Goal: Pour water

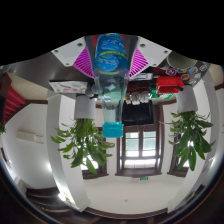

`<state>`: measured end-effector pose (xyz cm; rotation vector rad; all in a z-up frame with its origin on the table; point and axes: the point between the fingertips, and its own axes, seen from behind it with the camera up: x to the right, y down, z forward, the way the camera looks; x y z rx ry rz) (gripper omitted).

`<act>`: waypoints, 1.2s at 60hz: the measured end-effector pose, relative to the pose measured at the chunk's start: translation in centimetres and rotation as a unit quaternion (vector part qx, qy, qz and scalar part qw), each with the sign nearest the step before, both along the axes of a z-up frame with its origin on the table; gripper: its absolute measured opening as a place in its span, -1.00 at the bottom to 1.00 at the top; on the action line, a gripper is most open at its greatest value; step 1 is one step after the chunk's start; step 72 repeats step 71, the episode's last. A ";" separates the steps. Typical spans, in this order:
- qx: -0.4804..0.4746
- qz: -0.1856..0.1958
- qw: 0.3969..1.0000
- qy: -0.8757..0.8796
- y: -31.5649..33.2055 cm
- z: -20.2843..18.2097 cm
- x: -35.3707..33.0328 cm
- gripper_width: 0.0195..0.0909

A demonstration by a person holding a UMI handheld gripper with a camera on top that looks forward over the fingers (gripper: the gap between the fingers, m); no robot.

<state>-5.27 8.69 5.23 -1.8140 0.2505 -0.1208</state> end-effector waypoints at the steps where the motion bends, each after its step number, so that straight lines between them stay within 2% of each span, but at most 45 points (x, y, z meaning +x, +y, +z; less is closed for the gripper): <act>1: 0.000 0.000 1.000 0.002 0.0 0.0 0.0 -0.03; 3: -0.007 0.003 1.000 0.009 0.0 -0.4 -0.2 0.09; 6: -0.036 0.013 0.999 0.017 -0.4 -1.7 -0.4 0.54; 8: -0.053 0.018 0.998 0.014 -0.9 -2.5 -0.5 0.70; 25: -0.086 0.064 0.994 -0.010 -9.4 -2.8 -2.6 0.72; 38: -0.087 0.105 0.991 -0.014 -16.5 1.8 -5.5 0.71; 43: -0.070 0.112 0.991 -0.015 -17.6 4.4 -6.6 0.72; 57: 0.003 0.160 0.987 0.015 -19.0 11.8 -10.8 0.70; 72: 0.021 0.173 0.985 0.010 -20.0 13.7 -11.6 0.69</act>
